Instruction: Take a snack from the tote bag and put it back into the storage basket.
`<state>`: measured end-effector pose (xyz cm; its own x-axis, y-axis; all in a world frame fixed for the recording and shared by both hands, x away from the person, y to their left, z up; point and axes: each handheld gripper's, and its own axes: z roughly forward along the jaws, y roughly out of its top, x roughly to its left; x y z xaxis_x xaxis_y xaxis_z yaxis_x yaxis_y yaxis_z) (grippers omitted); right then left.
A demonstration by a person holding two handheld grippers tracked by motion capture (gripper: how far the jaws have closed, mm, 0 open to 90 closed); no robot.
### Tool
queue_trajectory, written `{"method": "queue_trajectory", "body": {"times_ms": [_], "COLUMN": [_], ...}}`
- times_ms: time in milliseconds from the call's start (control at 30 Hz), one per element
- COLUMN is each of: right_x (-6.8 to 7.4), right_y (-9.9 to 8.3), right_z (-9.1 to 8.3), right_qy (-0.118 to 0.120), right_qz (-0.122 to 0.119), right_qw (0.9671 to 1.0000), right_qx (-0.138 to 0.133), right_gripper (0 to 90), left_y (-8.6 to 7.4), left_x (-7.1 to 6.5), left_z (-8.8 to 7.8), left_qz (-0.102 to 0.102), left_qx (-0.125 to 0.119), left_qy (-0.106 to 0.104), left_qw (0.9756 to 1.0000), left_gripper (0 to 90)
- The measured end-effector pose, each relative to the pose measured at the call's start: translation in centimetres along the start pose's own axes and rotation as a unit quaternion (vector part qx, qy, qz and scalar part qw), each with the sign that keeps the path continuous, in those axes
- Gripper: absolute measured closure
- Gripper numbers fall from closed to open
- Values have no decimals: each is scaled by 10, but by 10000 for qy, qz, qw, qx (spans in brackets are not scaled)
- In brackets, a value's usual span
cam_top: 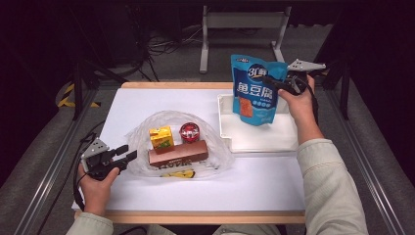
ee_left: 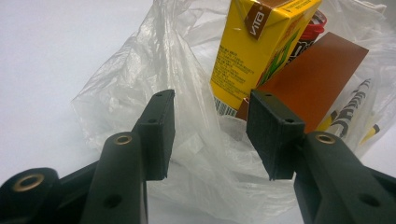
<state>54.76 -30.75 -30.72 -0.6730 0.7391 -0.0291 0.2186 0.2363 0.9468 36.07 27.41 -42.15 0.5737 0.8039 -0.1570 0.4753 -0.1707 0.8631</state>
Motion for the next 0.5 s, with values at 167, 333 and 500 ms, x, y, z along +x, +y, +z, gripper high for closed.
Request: {"method": "queue_trajectory", "body": {"times_ms": [167,333,500], "right_x": [-1,-4,-5], "right_y": [-5,-8,-12], "right_z": [-5,-10,-12], "right_qy": [-100,-160,-167], "right_qz": [-14,-42,-54], "right_qw": [9999,9999,9998], "right_qx": [-27,-8,-13], "right_gripper": [791,702,536], "left_y": [0,0,0], "left_x": [0,0,-1], "left_z": [0,1,1], "left_qz": [38,38,47], "left_qx": [1,7,22], "left_qy": [-4,-4,-13], "left_qw": [10000,10000,10000], "left_gripper": [523,523,523]}}
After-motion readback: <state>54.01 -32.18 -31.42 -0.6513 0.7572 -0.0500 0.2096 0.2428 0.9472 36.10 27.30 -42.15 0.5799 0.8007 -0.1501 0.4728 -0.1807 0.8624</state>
